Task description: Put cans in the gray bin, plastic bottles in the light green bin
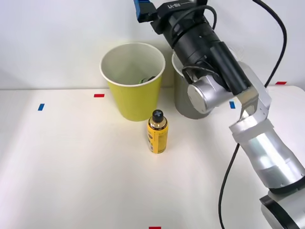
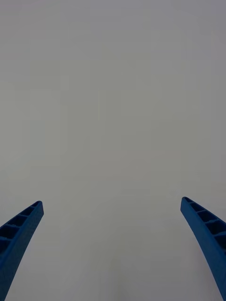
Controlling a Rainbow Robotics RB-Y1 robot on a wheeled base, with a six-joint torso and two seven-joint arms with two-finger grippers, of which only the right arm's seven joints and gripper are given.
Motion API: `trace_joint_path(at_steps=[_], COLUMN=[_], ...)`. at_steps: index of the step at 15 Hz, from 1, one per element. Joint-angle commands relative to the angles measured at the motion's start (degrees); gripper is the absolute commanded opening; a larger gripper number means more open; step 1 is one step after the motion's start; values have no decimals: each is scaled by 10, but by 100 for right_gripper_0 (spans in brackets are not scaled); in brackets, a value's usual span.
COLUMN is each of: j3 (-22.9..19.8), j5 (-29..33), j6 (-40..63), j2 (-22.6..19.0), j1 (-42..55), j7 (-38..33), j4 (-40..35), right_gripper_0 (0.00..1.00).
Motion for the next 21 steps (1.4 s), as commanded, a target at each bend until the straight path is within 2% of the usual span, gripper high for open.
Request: trace_joint_path(at_steps=[1, 4, 7, 9, 15, 19, 21], j3=[-3, -10, -16, -24, -46, -53, -53], j5=[2, 8, 12, 11, 8, 12, 13], j6=[0, 0, -7, -47, -173, -194, -193], j2=[-35, -69, -101, -114, -131, -112, -116], j1=[73, 166, 298, 392, 594, 668, 677], j7=[2, 9, 12, 13, 11, 14, 11], j4=[-89, -171, -265, -301, -313, -313, -313], right_gripper_0=[100, 100, 100, 100, 100, 100, 100])
